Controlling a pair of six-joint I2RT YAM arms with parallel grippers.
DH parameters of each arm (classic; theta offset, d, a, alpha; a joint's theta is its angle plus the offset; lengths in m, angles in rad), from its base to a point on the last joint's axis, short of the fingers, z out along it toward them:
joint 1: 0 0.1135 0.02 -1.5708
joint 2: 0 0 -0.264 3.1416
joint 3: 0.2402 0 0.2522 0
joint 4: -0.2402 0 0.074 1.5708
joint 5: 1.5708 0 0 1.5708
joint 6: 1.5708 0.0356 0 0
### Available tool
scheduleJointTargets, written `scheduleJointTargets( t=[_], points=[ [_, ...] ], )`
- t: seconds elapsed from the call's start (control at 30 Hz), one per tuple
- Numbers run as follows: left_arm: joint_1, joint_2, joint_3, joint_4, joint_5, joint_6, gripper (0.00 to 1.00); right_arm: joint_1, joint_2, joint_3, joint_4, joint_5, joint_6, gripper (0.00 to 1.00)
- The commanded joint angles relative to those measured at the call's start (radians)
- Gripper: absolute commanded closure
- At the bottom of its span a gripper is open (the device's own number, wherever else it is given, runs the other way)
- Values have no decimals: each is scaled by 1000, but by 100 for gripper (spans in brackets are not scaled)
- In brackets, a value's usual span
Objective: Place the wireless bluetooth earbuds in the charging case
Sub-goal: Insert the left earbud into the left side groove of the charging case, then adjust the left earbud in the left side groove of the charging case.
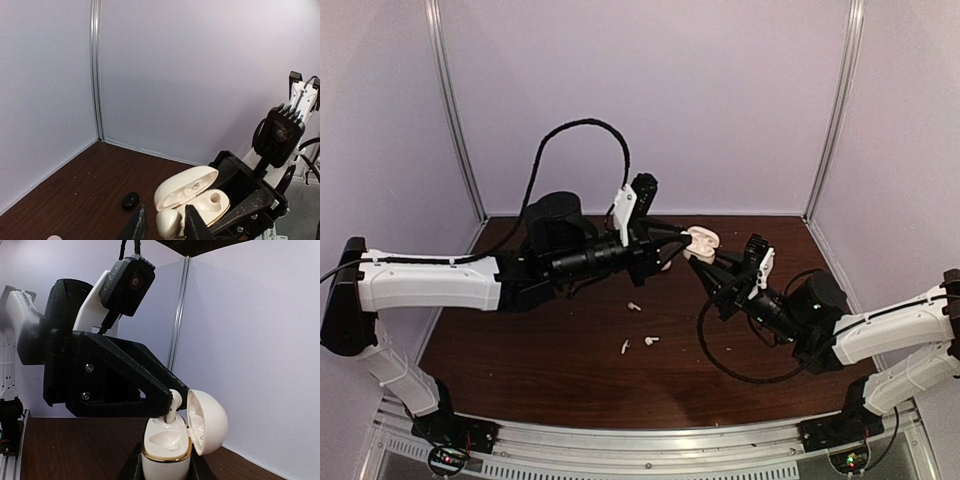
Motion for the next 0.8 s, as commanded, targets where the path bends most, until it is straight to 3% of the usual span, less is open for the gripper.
scheduleJointTargets(
  t=[0.0,0.47,0.57,0.77],
  points=[
    [-2,18,34,-43,-2,12,68,7,-30,-6,60,14,2,100],
    [-1,-150,-16,-217,142,226,23,-10,-93,-29,-82,-54,73,100],
    [-1,-216,-58,-260,136,295,4,-28,-129,-30,-144,-140,98,100],
    [5,-326,-122,-328,138,447,2,-71,-198,-6,-298,-428,149,100]
  ],
)
